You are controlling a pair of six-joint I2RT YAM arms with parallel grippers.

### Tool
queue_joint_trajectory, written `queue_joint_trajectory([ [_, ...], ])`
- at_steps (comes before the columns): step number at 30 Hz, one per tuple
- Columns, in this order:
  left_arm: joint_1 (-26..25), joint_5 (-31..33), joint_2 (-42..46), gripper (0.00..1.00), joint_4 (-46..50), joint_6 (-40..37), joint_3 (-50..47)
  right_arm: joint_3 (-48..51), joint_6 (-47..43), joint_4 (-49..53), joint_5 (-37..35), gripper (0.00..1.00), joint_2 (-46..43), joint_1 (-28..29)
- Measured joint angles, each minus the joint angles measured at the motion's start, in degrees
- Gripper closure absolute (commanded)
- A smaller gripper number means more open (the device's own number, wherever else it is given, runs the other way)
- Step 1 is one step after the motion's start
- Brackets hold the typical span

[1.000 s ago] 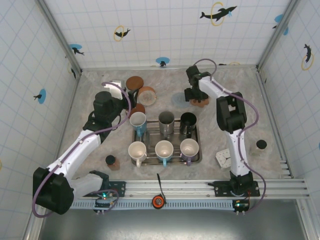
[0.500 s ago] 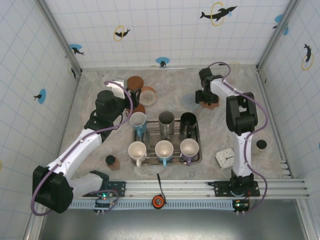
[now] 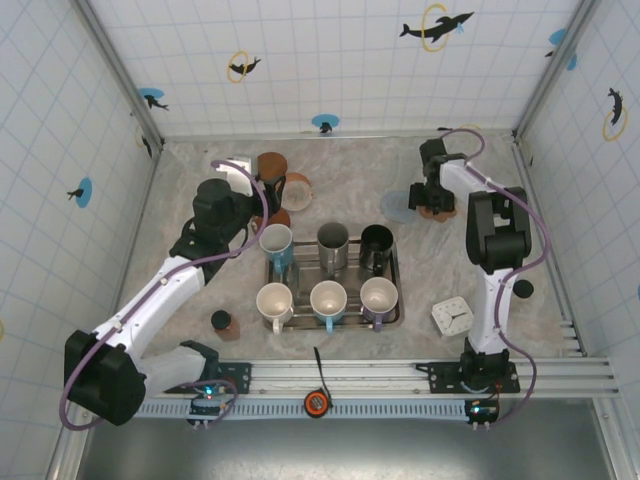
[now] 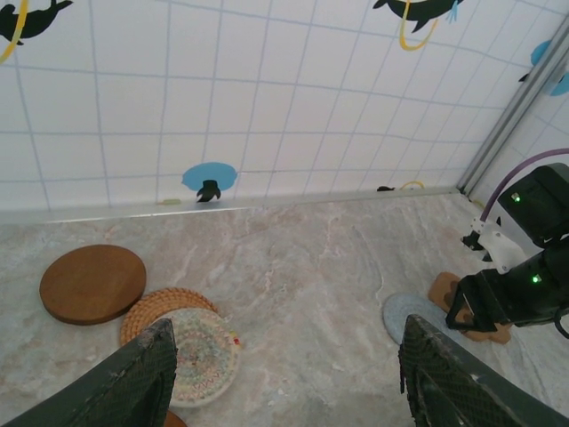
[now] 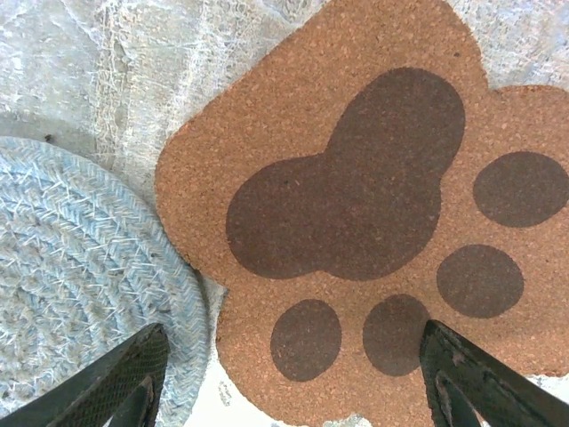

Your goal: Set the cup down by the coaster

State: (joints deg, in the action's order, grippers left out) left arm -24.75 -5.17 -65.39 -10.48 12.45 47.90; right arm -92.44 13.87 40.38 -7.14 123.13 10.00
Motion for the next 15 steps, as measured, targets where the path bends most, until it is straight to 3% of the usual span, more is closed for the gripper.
queue_joint_trajectory([
  [7, -1.1, 0.4, 0.0, 0.34, 0.2, 0.0, 0.5, -7.2, -0.1, 4.2, 1.2, 0.25, 0.0, -0.3],
  [11, -1.1, 1.0, 0.0, 0.34, 0.4, 0.0, 0.7, -14.3, -0.9, 5.9, 1.8, 0.46, 0.2, -1.0],
  [15, -2.8, 1.8, 0.0, 0.34, 1.0, 0.0, 1.1, -23.5, -1.0, 8.1, 2.8, 0.60, 3.1, -2.0],
])
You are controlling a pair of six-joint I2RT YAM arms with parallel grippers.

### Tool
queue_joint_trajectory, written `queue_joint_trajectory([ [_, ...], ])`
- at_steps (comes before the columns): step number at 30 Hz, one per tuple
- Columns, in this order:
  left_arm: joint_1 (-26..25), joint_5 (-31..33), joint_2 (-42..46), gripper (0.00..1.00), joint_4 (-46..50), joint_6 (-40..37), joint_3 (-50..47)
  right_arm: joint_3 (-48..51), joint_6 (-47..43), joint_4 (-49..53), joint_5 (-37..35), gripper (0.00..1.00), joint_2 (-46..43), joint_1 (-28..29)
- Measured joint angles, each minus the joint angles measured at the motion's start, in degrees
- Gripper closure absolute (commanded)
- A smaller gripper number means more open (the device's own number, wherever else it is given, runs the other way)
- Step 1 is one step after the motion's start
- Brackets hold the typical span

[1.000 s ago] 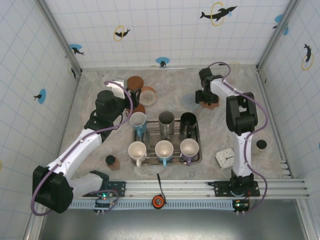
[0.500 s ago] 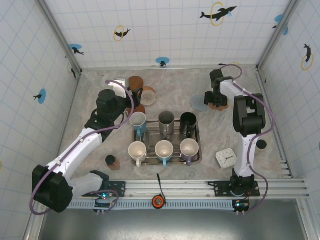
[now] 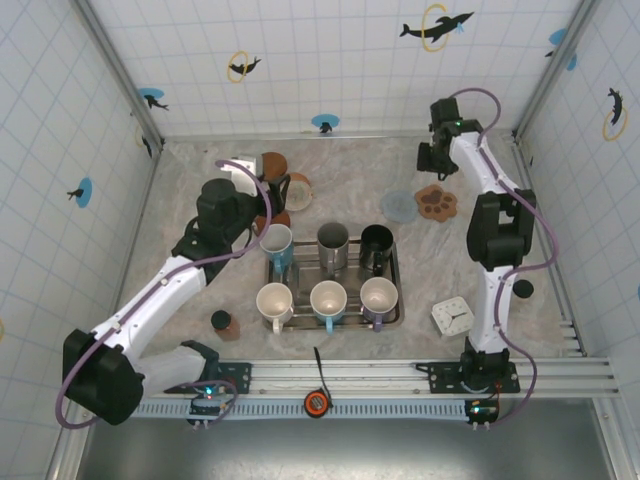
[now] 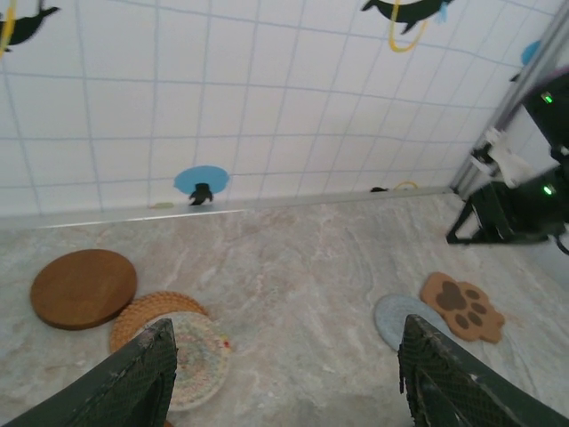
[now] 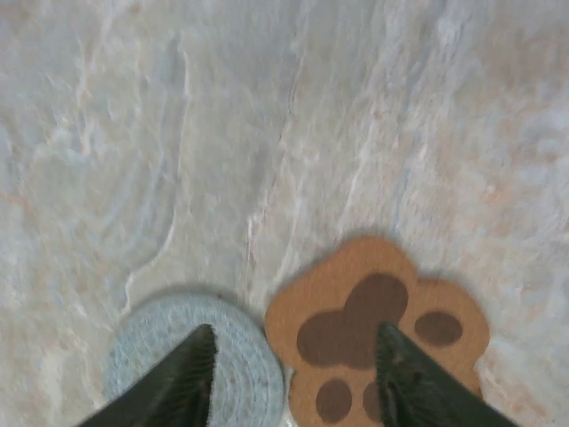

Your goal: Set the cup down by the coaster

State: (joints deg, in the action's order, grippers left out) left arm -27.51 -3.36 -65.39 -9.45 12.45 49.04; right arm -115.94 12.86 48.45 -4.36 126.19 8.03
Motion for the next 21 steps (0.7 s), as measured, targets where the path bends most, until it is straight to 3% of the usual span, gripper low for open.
queue_joint_trajectory([
  [7, -1.4, 0.7, -1.2, 0.34, 0.3, -0.2, 2.1, -10.6, -0.2, 3.6, 1.1, 0.83, 11.3, -1.2],
  [13, -2.6, 1.7, -2.6, 0.34, 1.6, -0.4, 3.7, -10.8, 0.1, 5.9, 1.9, 0.86, 16.1, -1.6],
  [21, -4.5, 2.6, -4.6, 0.34, 2.3, -0.4, 5.8, -6.7, 0.2, 2.8, 3.2, 0.87, 14.8, -2.1],
])
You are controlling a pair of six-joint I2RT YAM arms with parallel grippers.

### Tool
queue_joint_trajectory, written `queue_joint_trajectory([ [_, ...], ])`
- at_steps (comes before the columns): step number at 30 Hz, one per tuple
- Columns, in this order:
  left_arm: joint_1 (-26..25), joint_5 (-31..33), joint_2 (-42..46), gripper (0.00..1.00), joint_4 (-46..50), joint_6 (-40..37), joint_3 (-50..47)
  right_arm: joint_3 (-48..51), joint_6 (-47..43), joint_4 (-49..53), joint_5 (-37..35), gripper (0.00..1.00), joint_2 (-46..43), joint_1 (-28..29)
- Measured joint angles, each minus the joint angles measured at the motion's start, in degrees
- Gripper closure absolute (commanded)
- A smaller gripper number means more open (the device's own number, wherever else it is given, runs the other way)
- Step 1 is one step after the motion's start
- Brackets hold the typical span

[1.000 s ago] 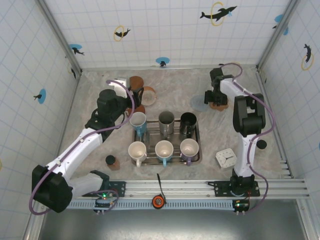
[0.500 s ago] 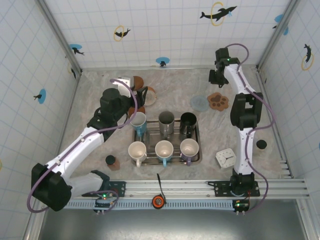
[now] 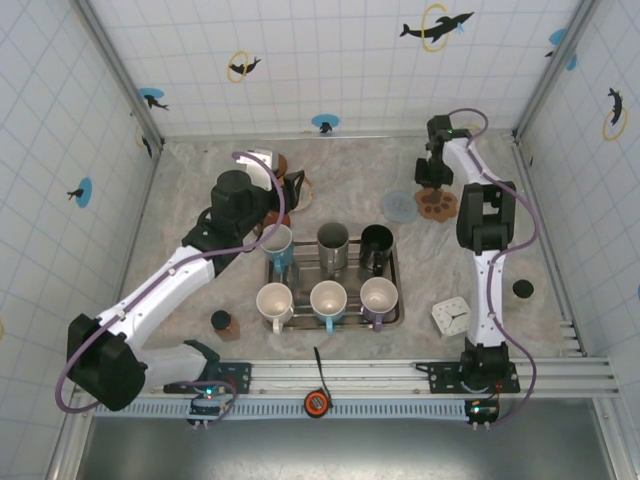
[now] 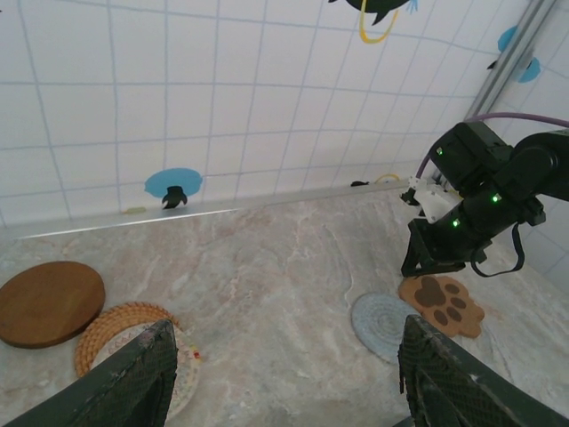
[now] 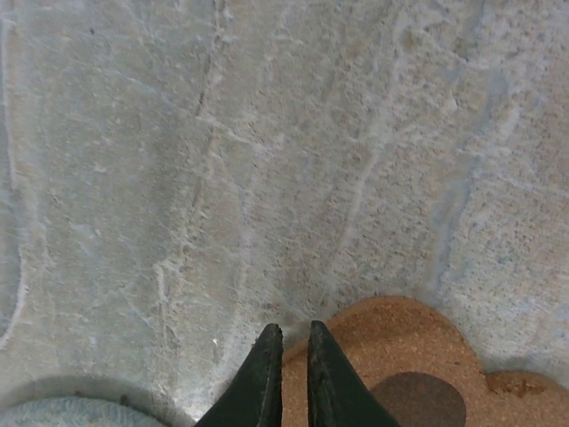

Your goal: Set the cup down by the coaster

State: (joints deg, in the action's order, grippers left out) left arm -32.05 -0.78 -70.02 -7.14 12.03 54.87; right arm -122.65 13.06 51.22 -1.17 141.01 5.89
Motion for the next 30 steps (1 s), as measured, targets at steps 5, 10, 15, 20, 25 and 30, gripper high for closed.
queue_joint_trajectory([
  [5, -1.6, 0.4, -0.9, 0.34, 0.5, -0.2, 0.9, 4.8, 0.2, -3.8, 1.2, 0.88, -2.4, -0.6],
  [10, -2.9, 1.4, -1.2, 0.34, 0.9, -0.2, 1.4, 9.5, 0.4, -5.6, 1.5, 0.88, -5.2, -1.6],
  [15, -4.4, 2.6, -1.2, 0.34, 1.2, -0.2, 2.4, 10.3, 0.5, -5.6, 2.5, 0.88, -5.7, -2.3],
  [20, -5.2, 3.2, -1.2, 0.34, 1.6, -0.2, 3.3, 10.3, 1.1, -5.3, 4.1, 0.85, -5.9, -2.5],
  [25, -5.4, 3.6, -1.4, 0.33, 3.3, -1.1, 5.6, 9.0, 1.9, -2.5, 5.3, 0.77, -8.1, -2.3],
  [30, -5.4, 4.8, -1.4, 0.31, 6.1, -3.3, 7.5, 7.0, 3.9, -1.6, 5.1, 0.60, -17.0, 0.6],
])
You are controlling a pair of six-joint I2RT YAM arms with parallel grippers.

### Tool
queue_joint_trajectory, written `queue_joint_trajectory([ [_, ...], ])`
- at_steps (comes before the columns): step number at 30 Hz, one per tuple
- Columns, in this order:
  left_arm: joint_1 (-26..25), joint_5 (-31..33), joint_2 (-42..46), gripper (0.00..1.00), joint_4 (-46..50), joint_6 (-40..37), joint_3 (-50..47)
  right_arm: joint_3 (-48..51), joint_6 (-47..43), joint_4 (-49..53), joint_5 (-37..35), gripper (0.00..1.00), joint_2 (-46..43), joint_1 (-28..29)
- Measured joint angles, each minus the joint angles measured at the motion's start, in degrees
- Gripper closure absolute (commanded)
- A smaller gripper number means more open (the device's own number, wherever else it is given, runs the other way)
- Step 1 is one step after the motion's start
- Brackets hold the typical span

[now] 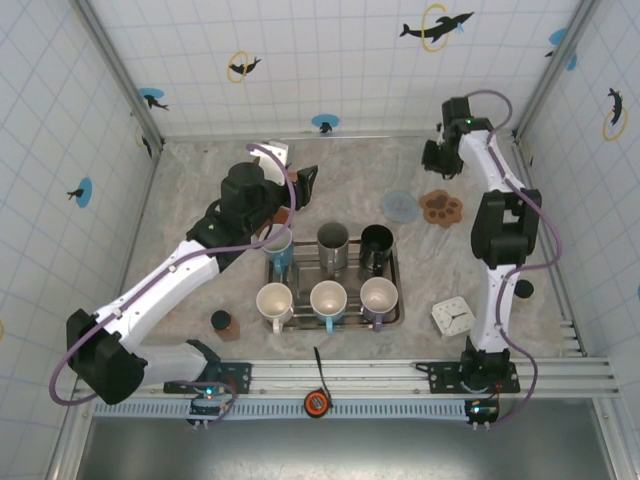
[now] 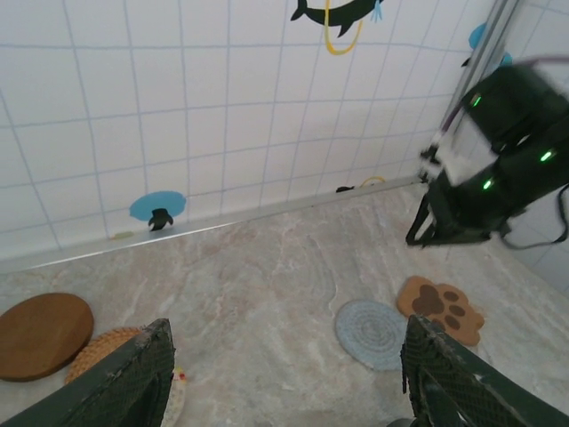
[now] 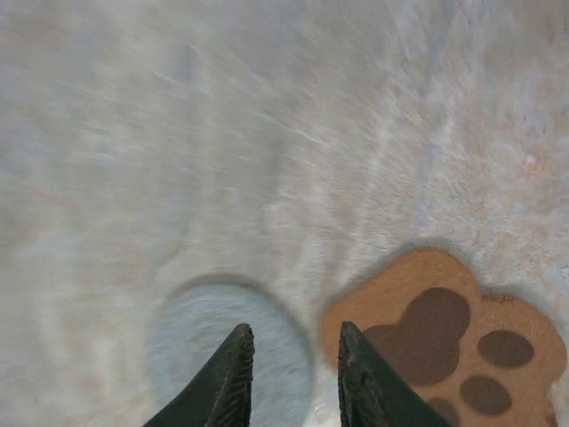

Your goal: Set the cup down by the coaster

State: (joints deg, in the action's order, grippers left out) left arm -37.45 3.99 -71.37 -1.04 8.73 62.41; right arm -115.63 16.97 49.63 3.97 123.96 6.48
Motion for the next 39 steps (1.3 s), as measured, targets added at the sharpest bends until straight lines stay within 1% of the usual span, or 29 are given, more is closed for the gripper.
queue_joint_trajectory([
  [3, 0.0, 1.3, 0.0, 0.30, 2.2, -1.2, 1.2, -1.0, 1.4, -1.1, -0.7, 0.52, -6.5, 4.7],
  [5, 0.0, 1.9, 0.0, 0.30, 3.6, -1.4, 2.4, -1.7, 2.4, -2.3, -0.8, 0.49, -9.9, 8.7],
  [8, 0.0, 3.0, -0.1, 0.30, 5.3, -1.4, 4.5, -3.1, 4.0, -4.5, 0.9, 0.48, -11.7, 13.8],
  [10, 0.0, 3.8, -0.5, 0.30, 5.6, -1.4, 5.5, -3.7, 4.9, -5.7, 2.7, 0.47, -11.3, 15.8],
  [14, 0.0, 5.8, -2.9, 0.30, 7.6, -0.2, 6.9, -7.1, 5.6, -6.3, 6.9, 0.46, -6.6, 17.6],
  [21, 0.5, 7.2, -7.3, 0.30, 10.5, 4.3, 7.5, -19.2, 5.9, -5.5, 15.1, 0.47, 10.0, 18.1],
  [25, 2.9, 6.2, -10.6, 0.31, 11.8, 6.4, 9.0, -19.7, 7.1, -5.5, 19.1, 0.47, 16.0, 18.1],
  [29, 5.5, 4.3, -12.6, 0.31, 12.4, 8.1, 9.5, -19.7, 9.5, -7.4, 22.8, 0.48, 19.9, 18.1],
  [35, 7.1, 2.4, -12.7, 0.31, 12.3, 8.9, 9.5, -19.7, 13.9, -13.0, 27.9, 0.49, 24.0, 18.3],
  [39, 7.8, 1.5, -12.7, 0.31, 12.3, 9.3, 9.5, -19.7, 16.8, -16.5, 29.9, 0.49, 26.1, 18.9],
])
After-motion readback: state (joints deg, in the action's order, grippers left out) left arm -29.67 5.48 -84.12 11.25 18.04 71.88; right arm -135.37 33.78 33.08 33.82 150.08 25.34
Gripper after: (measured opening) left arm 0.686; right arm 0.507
